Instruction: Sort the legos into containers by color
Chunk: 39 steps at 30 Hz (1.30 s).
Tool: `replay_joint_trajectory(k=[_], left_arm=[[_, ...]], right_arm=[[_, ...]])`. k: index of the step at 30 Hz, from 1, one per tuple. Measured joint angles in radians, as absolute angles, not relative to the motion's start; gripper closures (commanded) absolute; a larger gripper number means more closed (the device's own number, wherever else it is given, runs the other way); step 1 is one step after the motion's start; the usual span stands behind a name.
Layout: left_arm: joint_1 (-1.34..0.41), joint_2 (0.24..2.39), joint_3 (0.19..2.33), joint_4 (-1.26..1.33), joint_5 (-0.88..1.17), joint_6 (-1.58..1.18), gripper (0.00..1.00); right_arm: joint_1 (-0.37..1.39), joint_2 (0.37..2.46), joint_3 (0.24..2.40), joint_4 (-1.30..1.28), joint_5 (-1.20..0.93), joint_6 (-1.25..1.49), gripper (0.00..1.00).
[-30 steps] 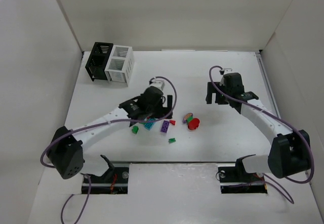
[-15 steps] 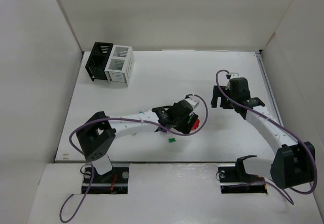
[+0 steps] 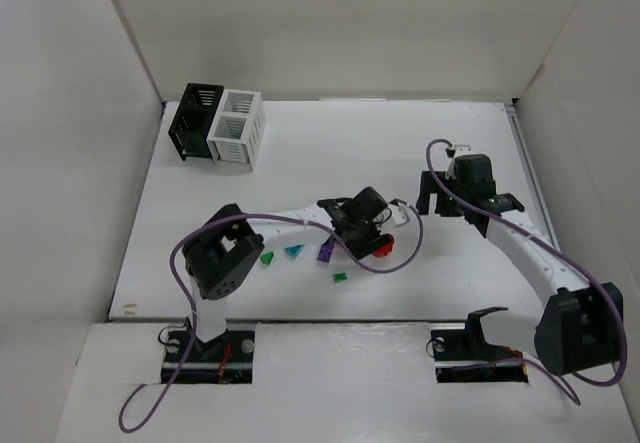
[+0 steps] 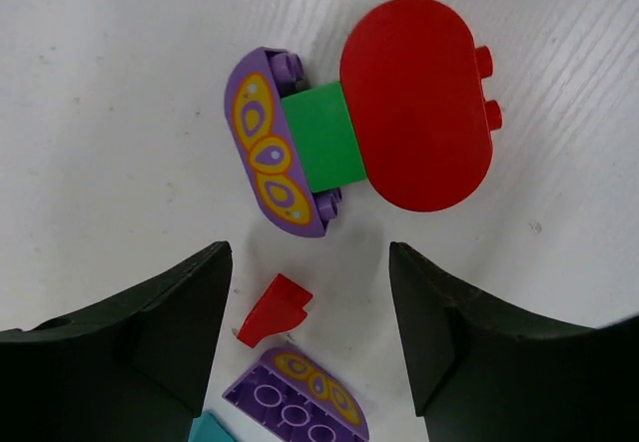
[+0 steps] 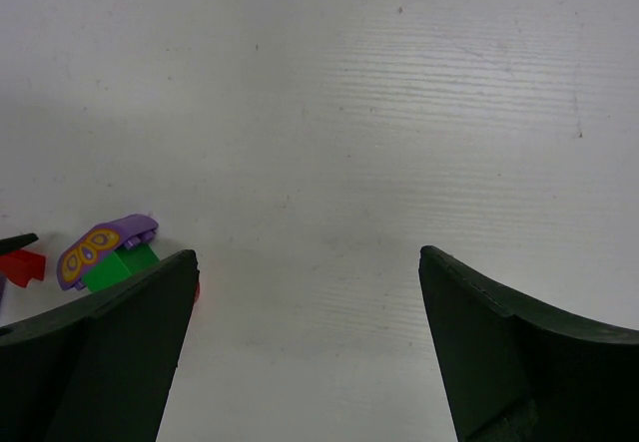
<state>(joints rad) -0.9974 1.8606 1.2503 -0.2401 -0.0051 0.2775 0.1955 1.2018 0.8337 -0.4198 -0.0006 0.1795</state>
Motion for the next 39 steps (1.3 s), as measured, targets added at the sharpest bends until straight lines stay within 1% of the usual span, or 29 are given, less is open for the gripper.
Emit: replay_joint_trajectory(k=[2, 7, 8, 10, 11, 20, 23, 25, 27, 31, 39], left_arm=[[-0.988, 1.872, 1.250, -0.252, 0.020, 0.303, 0.43], [-0.923, 1.876, 1.266, -0.260, 0.072, 0.317, 0.43], [-0.908, 1.876, 1.274, -0.259, 0.084, 0.318, 0.40], [-0.887, 1.876, 1.287, -0.258, 0.109, 0.324, 0.37], [-0.882, 1.877, 1.291, -0.257, 0.121, 0.326, 0.32], [-0.888, 1.901, 1.312, -0.266, 0.241, 0.402, 0.32], [-0.888, 1.927, 1.364, -0.289, 0.251, 0.427, 0.32], [-0.888, 1.954, 1.410, -0.299, 0.251, 0.442, 0.34], [-0.888, 1.974, 1.433, -0.304, 0.251, 0.453, 0.34], [-0.886, 1.977, 1.432, -0.311, 0.252, 0.467, 0.34], [-0.877, 1.975, 1.396, -0.307, 0.266, 0.487, 0.35]], right_arm=[[0.196, 1.196, 0.831, -0.420, -0.001, 0.179, 0.04], [0.189, 1.185, 0.821, -0.422, 0.000, 0.179, 0.04], [0.187, 1.185, 0.820, -0.423, -0.001, 0.179, 0.04], [0.184, 1.185, 0.820, -0.423, 0.000, 0.179, 0.04], [0.183, 1.185, 0.820, -0.423, 0.000, 0.179, 0.04], [0.176, 1.185, 0.820, -0.427, 0.000, 0.179, 0.04], [0.176, 1.185, 0.820, -0.427, 0.000, 0.179, 0.04], [0.176, 1.185, 0.820, -0.429, -0.001, 0.174, 0.04], [0.176, 1.185, 0.820, -0.429, -0.022, 0.166, 0.04], [0.176, 1.184, 0.813, -0.427, -0.076, 0.154, 0.04], [0.177, 1.137, 0.801, -0.447, -0.082, 0.154, 0.04]])
